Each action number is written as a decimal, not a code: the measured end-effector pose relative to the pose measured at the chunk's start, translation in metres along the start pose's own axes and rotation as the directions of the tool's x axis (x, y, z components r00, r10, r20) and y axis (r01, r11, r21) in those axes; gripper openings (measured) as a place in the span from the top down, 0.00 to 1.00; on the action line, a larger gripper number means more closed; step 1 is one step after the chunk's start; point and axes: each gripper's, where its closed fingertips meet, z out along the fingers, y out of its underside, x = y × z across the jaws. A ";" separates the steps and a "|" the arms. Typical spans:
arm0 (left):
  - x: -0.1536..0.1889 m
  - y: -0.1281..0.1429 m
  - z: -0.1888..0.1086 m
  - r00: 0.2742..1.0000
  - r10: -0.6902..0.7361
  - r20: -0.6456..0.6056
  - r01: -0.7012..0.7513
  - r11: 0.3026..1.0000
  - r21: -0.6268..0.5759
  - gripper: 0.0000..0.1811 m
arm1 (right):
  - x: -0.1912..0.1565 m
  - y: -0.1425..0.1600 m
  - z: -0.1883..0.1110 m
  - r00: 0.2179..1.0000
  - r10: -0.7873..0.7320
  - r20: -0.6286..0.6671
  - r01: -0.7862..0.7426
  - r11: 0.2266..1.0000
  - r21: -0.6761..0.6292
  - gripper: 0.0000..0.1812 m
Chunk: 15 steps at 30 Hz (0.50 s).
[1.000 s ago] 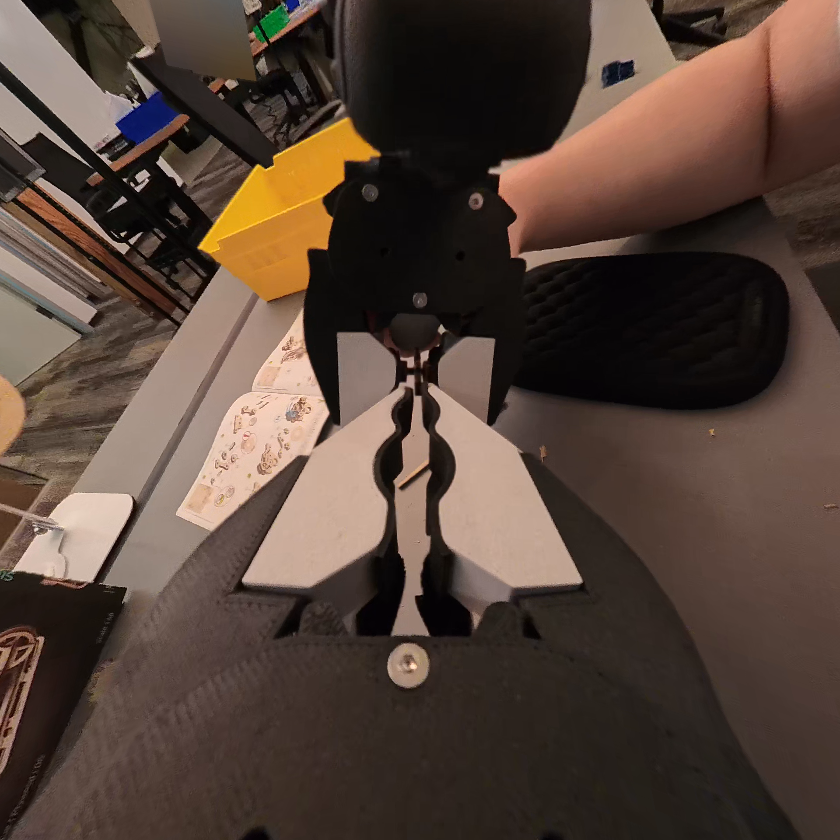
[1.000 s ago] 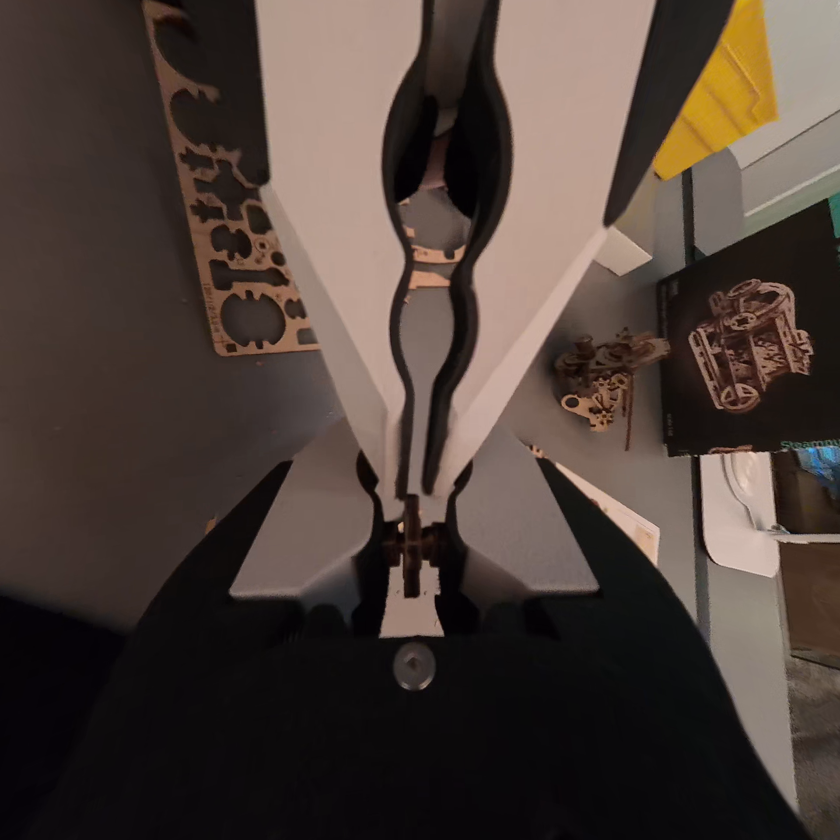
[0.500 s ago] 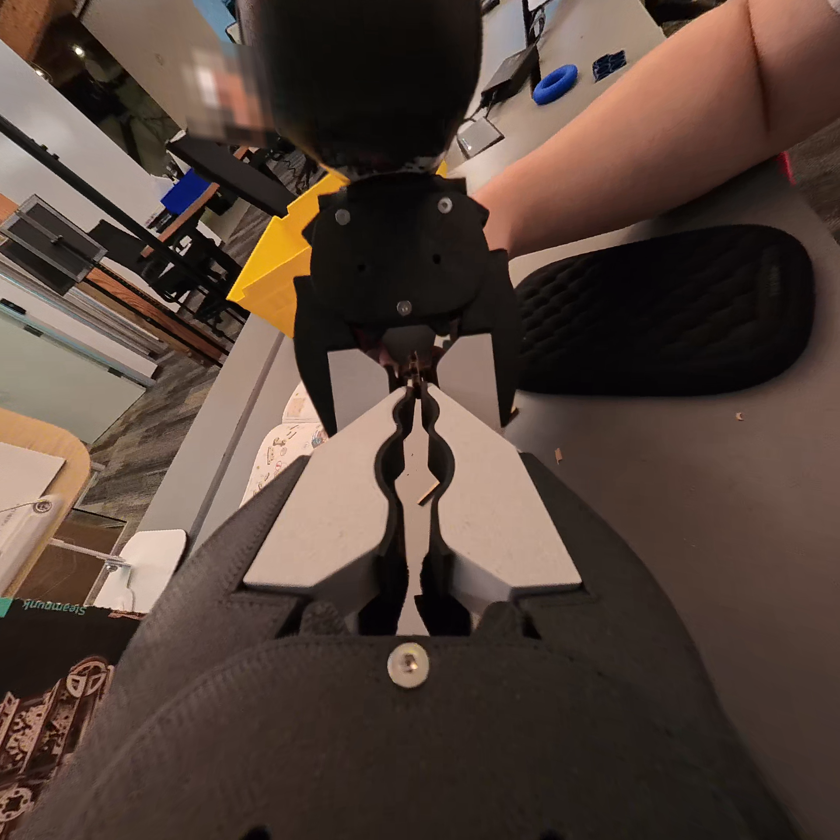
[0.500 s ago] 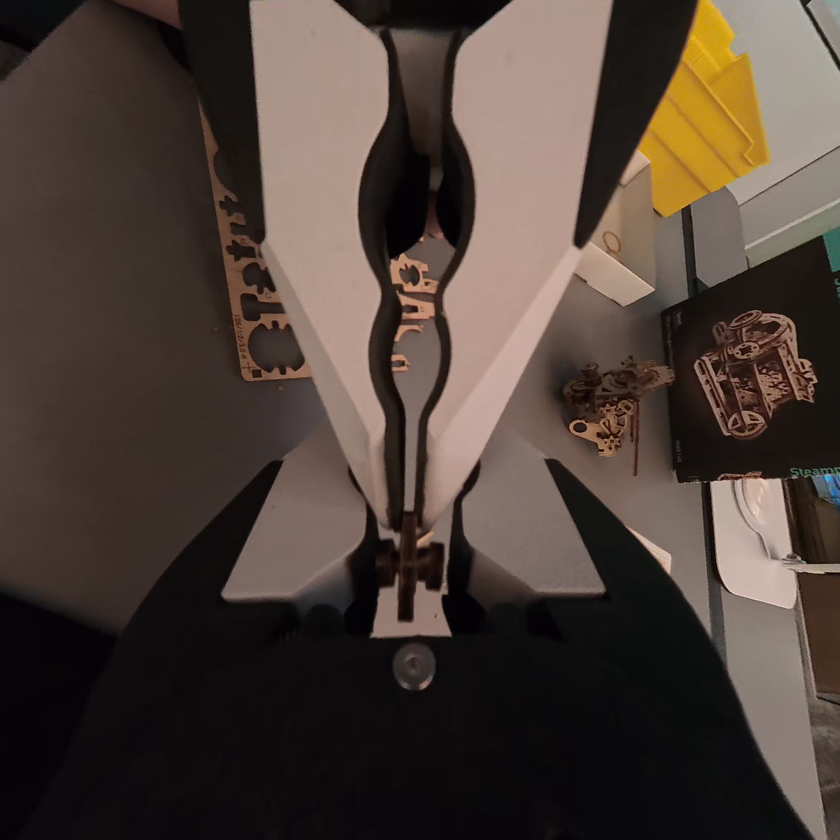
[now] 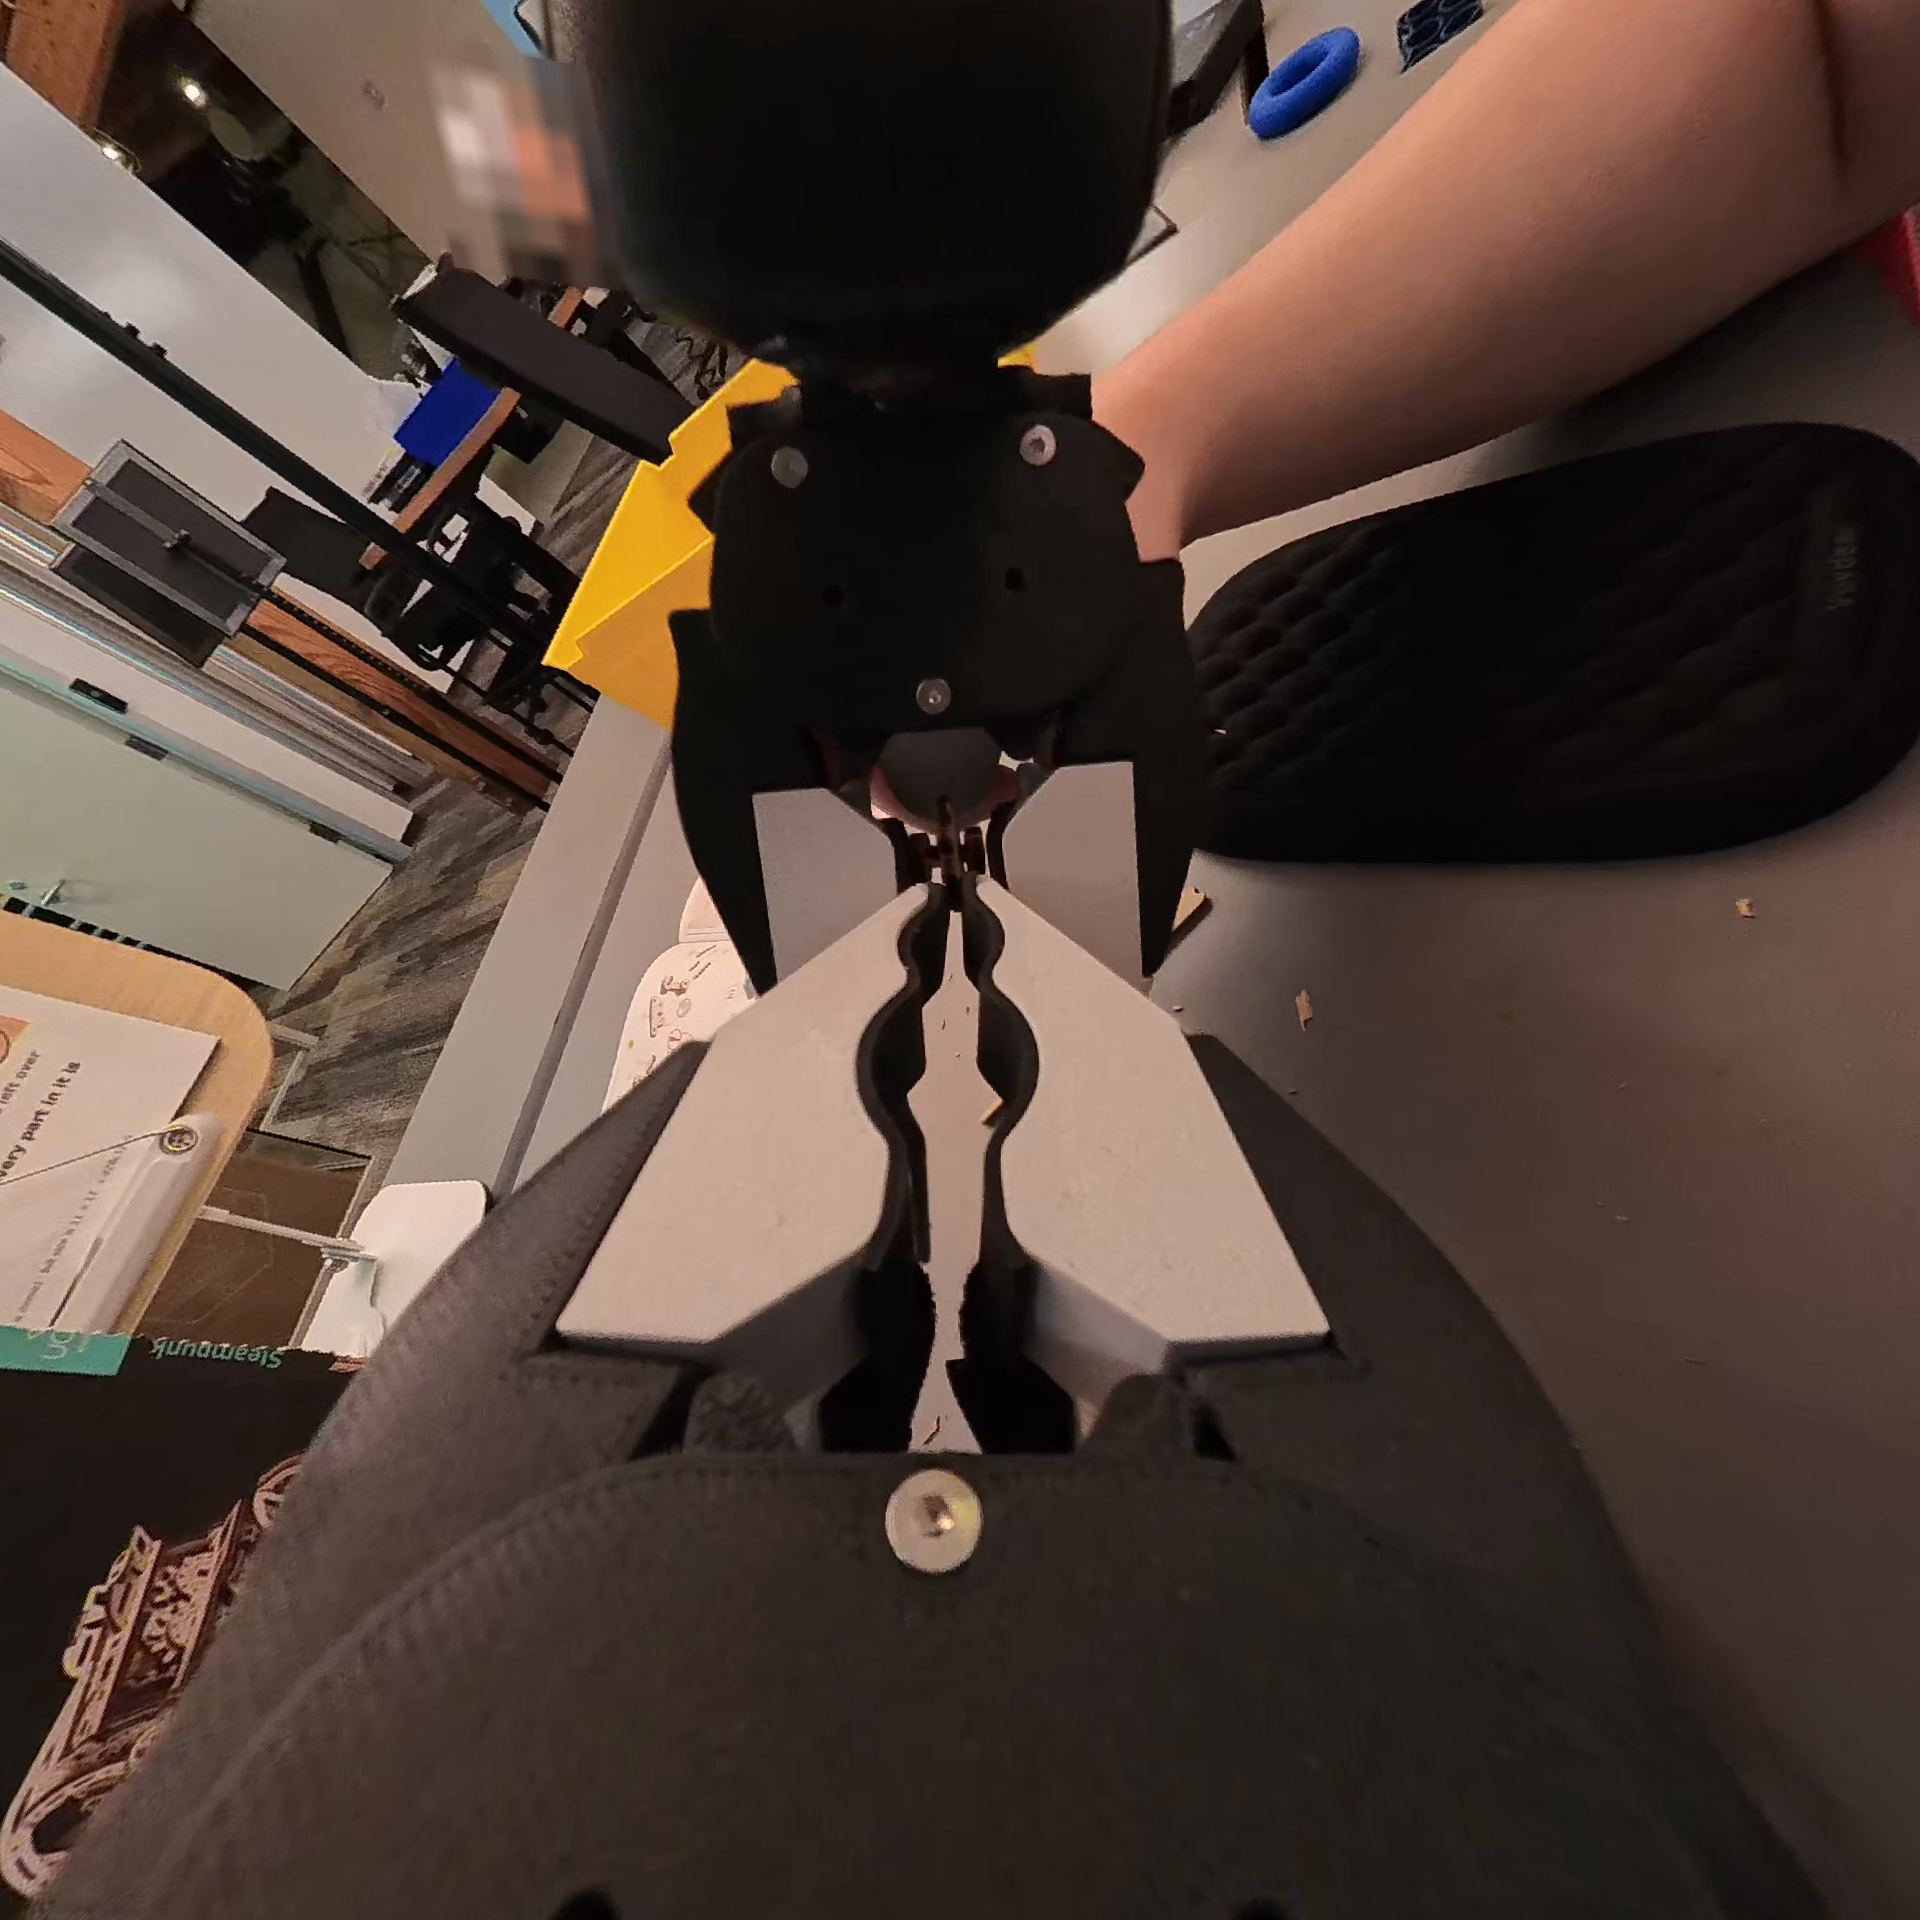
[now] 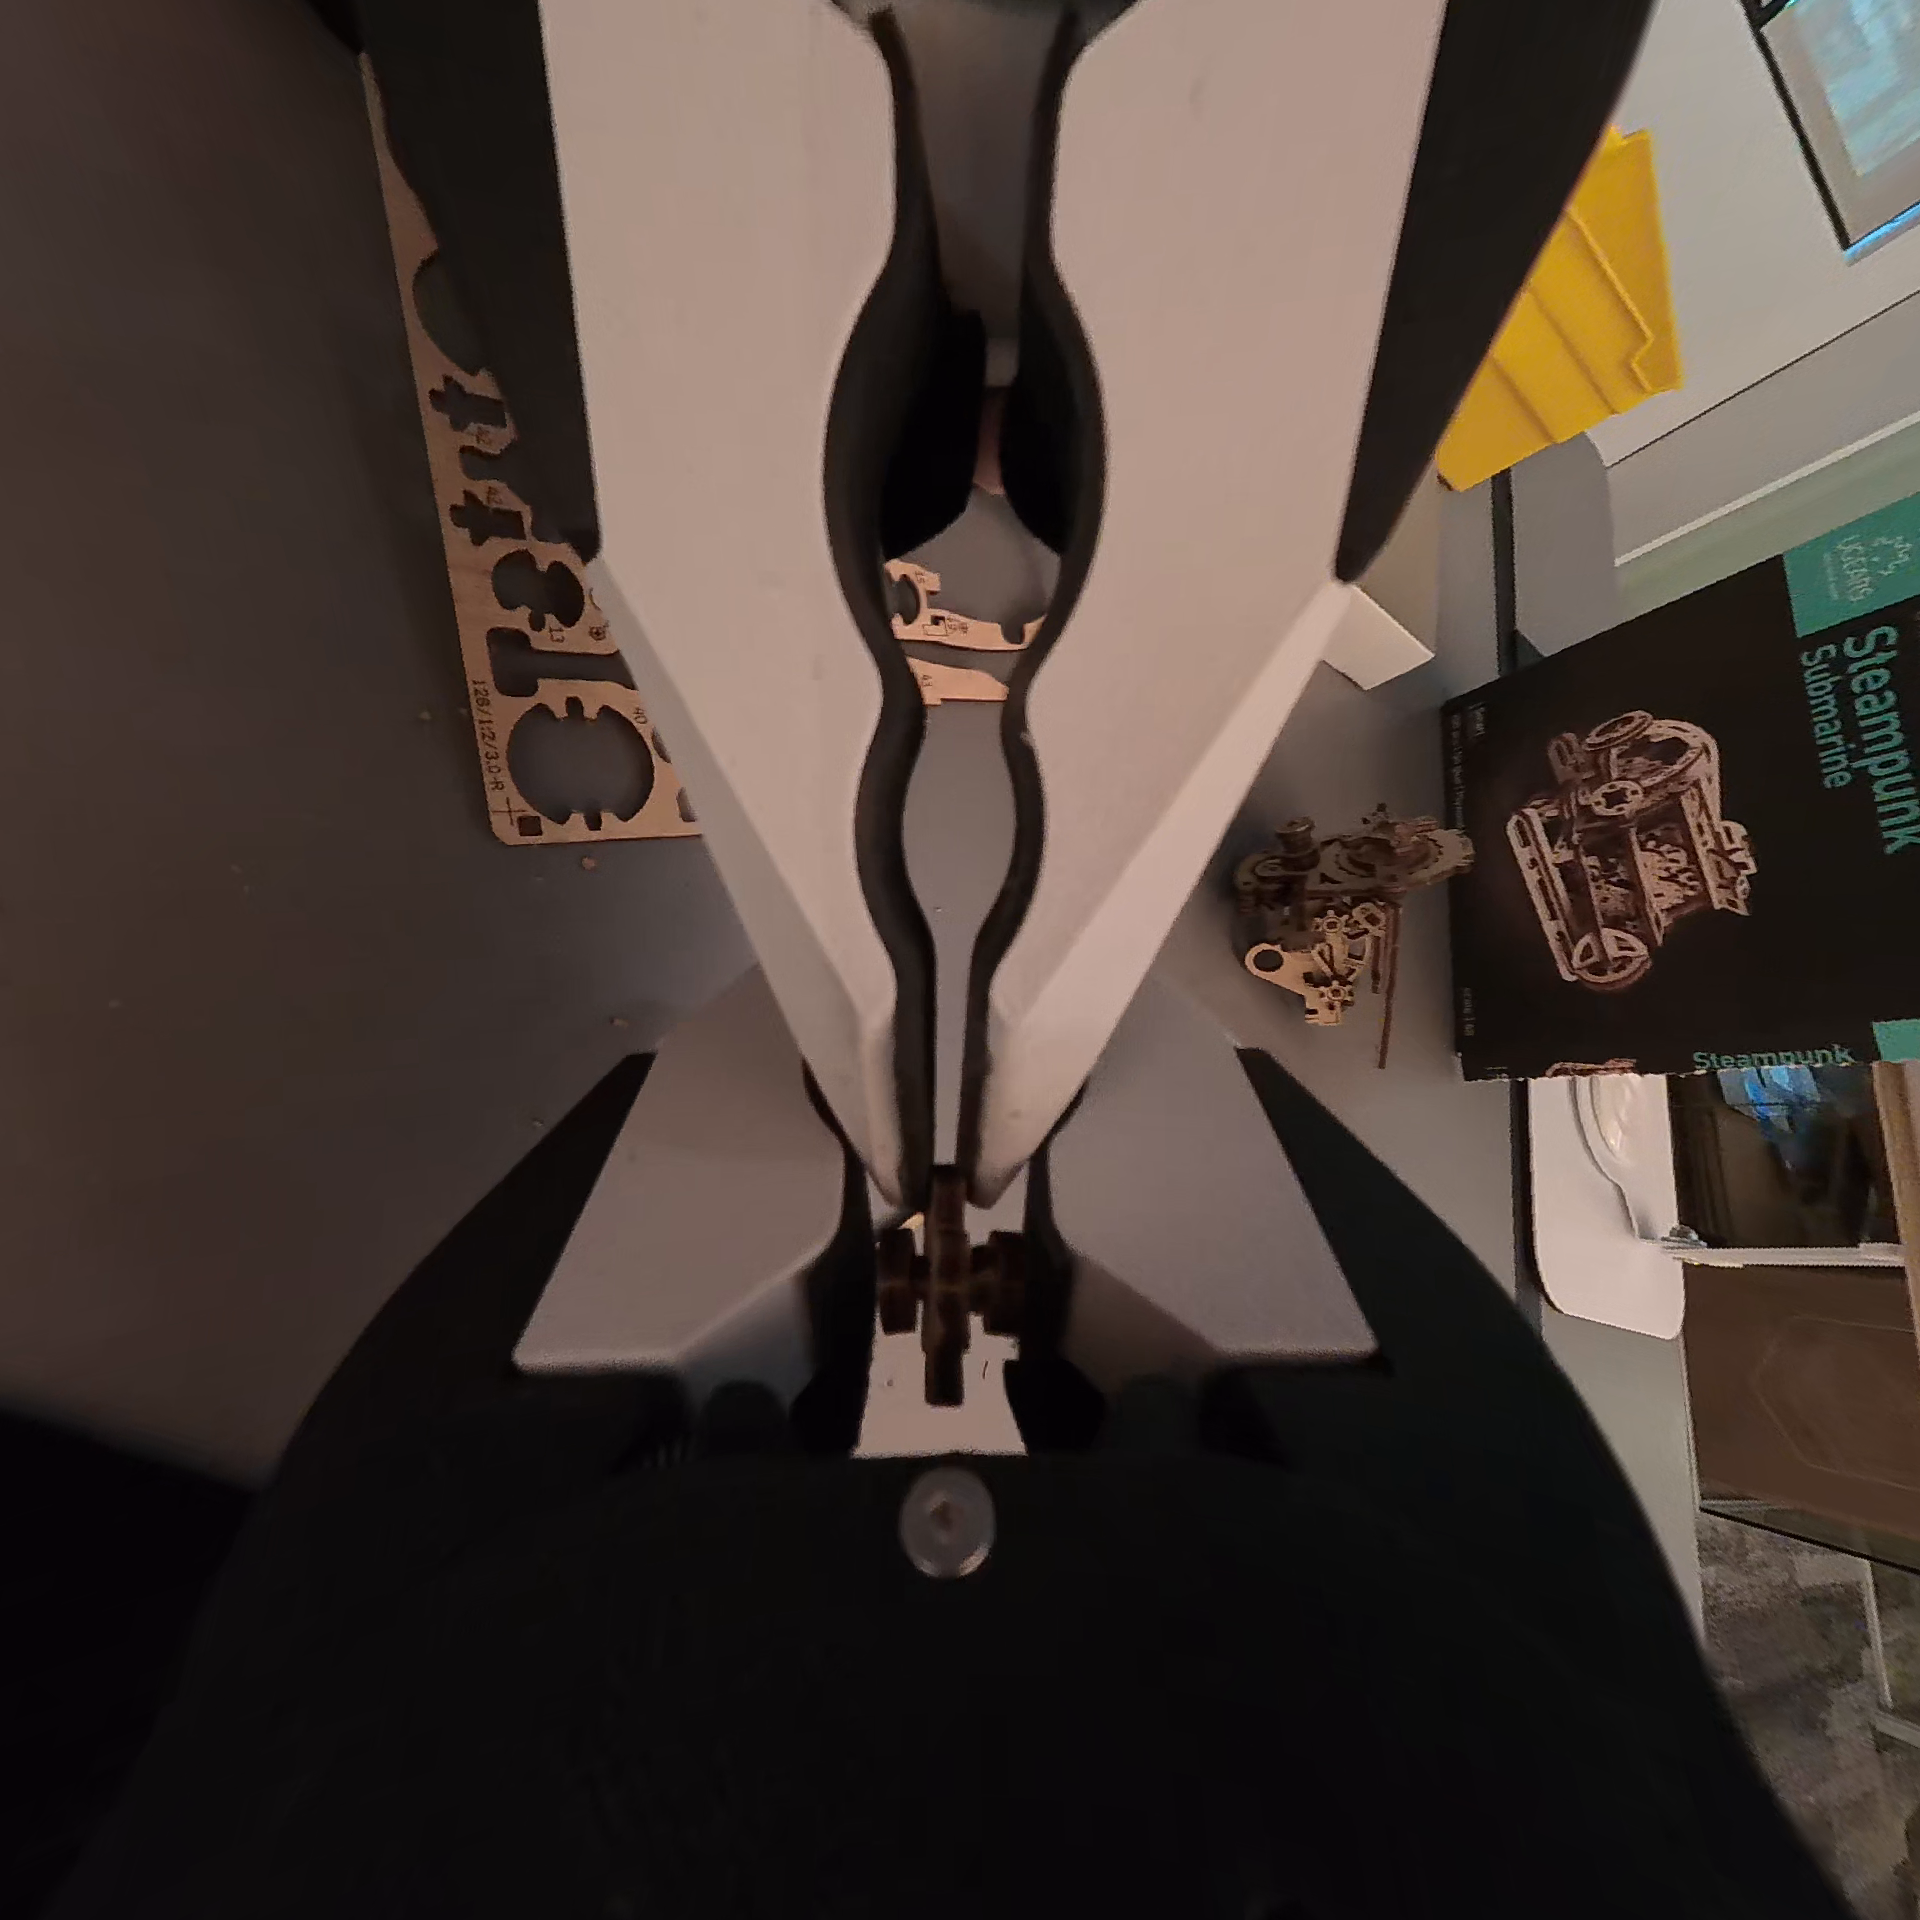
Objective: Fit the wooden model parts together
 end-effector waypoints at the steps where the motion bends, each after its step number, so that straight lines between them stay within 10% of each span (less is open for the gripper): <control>1: 0.000 0.000 0.000 1.000 0.005 0.001 -0.005 1.000 -0.004 0.99 | 0.000 0.001 0.000 1.000 -0.002 -0.002 0.002 1.000 -0.004 0.89; 15: 0.001 0.004 0.002 0.999 -0.047 -0.022 0.046 0.999 -0.024 1.00 | -0.002 0.006 0.003 1.000 0.016 0.014 -0.016 0.999 -0.030 0.88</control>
